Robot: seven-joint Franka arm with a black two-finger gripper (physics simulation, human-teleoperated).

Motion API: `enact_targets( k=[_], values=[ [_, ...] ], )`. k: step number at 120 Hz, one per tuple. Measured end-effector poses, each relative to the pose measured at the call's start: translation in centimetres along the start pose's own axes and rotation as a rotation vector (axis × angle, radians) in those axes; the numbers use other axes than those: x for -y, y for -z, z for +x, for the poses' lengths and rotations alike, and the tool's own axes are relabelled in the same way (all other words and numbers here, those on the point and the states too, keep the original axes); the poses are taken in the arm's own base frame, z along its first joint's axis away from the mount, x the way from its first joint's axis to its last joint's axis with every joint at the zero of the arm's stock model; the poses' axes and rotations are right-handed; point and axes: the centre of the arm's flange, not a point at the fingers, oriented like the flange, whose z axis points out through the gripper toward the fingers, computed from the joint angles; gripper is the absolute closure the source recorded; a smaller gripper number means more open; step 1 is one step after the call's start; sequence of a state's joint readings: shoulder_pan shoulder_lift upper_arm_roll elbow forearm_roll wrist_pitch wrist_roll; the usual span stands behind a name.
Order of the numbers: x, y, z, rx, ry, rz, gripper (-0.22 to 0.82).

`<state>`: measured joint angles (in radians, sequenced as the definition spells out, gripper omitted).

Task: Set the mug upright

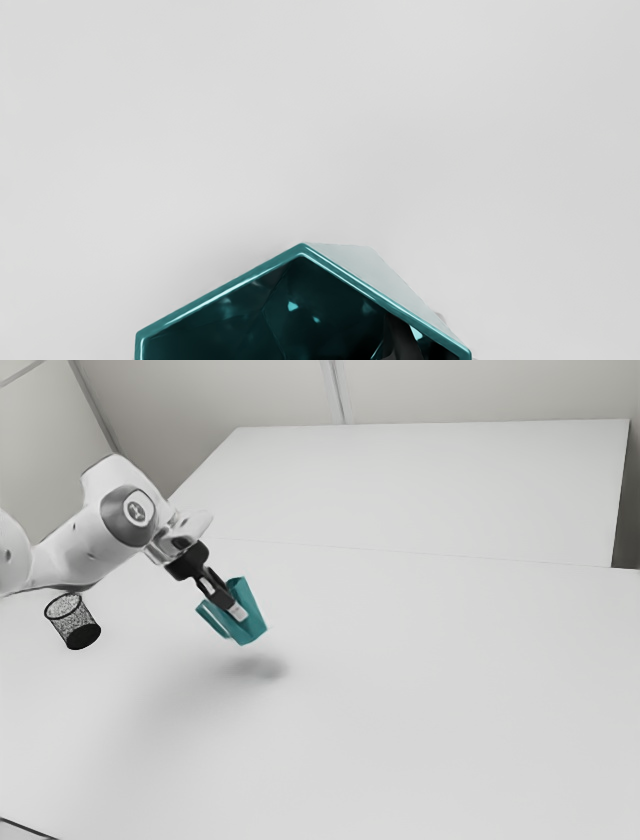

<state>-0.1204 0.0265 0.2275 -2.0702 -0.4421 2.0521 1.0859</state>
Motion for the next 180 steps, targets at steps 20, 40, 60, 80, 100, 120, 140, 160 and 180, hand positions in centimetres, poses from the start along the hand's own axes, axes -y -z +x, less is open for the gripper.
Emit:
enact_targets(
  k=[20, 40, 60, 80, 100, 120, 140, 160, 180],
  values=[
    [-1.2, -1.2, 1.1, 0.128, -0.057, 0.113, 0.79],
    [-1.5, -3.2, 1.2, 0.177, -0.055, 0.173, 0.79],
    [-0.9, -5.5, -1.1, 0.195, -0.002, 0.211, 0.79],
    [-0.3, -5.6, -2.3, 0.189, 0.029, 0.269, 0.79],
    [-0.6, -6.4, -2.2, 0.185, 0.038, 0.296, 0.79],
    [-1.2, -7.2, -1.5, 0.177, 0.04, 0.311, 0.79],
    [-1.1, -7.8, -1.6, 0.174, 0.059, 0.316, 0.79],
    [-0.8, -8.1, -1.9, 0.169, 0.083, 0.323, 0.79],
    [-0.9, -8.1, -1.7, 0.162, 0.091, 0.325, 0.72]
  ],
)
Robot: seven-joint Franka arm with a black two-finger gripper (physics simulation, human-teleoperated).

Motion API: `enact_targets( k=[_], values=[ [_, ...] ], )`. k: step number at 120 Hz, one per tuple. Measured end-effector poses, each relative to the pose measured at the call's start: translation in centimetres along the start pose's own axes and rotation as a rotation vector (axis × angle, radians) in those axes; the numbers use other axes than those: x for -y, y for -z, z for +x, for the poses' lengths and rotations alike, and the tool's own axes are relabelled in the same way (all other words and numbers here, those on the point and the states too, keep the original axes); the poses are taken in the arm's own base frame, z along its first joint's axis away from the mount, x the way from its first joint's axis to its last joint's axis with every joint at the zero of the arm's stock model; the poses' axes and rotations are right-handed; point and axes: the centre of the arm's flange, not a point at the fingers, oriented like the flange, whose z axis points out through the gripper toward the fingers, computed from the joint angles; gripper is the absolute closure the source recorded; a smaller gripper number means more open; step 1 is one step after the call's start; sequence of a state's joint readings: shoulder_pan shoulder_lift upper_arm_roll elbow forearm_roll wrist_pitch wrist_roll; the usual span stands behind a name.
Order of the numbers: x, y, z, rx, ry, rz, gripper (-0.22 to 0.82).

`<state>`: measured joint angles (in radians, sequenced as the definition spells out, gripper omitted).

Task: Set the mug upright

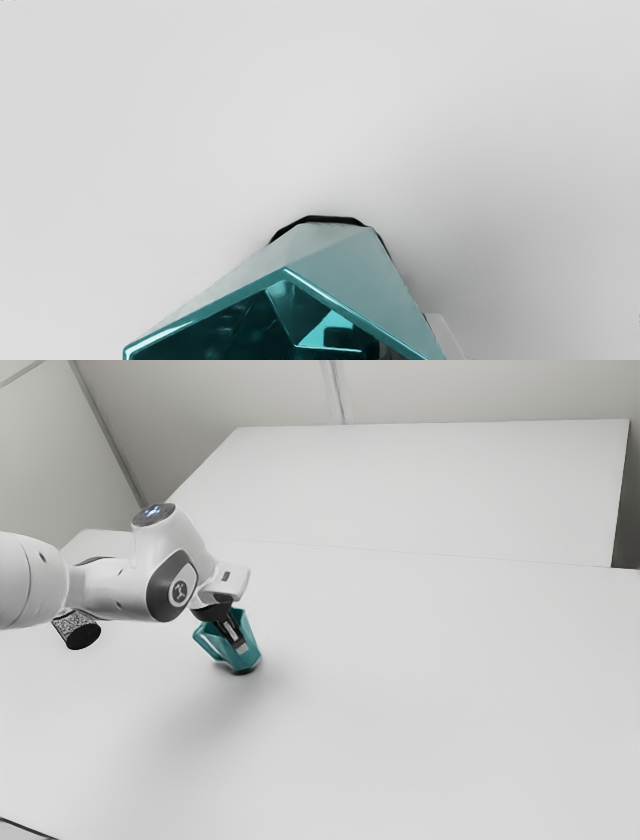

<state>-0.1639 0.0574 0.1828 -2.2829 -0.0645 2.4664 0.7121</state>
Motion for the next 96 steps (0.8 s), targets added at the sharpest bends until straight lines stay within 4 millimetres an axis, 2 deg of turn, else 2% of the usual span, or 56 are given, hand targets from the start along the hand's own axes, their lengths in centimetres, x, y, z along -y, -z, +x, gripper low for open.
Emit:
enact_targets(
  k=[69, 96],
  values=[
    [0.1, 0.2, 0.1, -0.01, 0.021, -0.002, 0.35],
    [0.2, 1.2, 0.4, -0.028, 0.028, 0.004, 0.28]
  ],
)
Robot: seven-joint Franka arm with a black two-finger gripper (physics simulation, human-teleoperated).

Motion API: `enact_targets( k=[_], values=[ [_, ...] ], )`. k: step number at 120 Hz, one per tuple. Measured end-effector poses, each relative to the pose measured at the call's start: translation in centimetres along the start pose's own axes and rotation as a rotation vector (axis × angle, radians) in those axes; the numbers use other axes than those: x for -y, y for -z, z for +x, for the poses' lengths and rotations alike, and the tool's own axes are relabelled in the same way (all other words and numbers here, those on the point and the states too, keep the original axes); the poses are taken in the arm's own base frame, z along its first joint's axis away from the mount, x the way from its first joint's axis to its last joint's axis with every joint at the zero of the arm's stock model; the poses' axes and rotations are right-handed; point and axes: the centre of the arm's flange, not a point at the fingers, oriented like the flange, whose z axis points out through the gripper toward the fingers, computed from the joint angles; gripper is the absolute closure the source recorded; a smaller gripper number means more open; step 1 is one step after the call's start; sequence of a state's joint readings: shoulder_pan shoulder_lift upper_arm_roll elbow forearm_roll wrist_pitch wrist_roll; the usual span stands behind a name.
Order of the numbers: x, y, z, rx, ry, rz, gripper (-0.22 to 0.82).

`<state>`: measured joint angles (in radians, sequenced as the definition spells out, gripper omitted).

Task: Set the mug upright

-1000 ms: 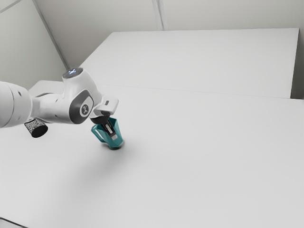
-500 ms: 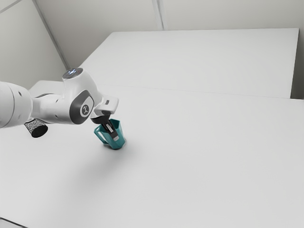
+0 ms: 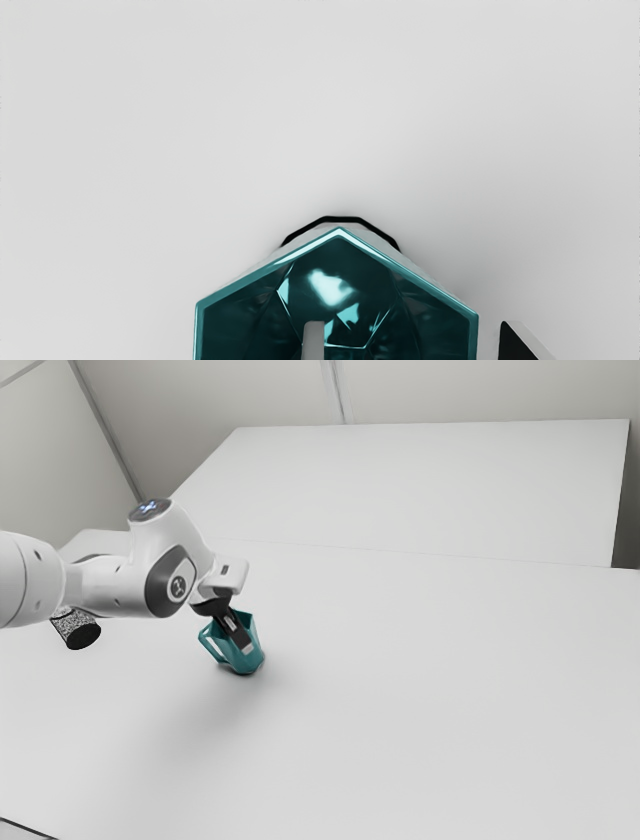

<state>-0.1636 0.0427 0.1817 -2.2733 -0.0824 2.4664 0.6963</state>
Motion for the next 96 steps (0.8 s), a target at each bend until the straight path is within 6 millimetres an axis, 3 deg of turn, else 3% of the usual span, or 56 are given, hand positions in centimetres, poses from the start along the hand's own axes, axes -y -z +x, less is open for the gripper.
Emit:
enact_targets(
  k=[45, 64, 96],
  values=[
    [0.6, 3.6, 1.7, -0.069, 0.037, 0.012, 0.23],
    [1.6, 6.9, 3.8, -0.112, 0.056, 0.014, 0.2],
    [3.0, 12.0, 7.8, -0.112, 0.093, -0.043, 0.06]
  ],
)
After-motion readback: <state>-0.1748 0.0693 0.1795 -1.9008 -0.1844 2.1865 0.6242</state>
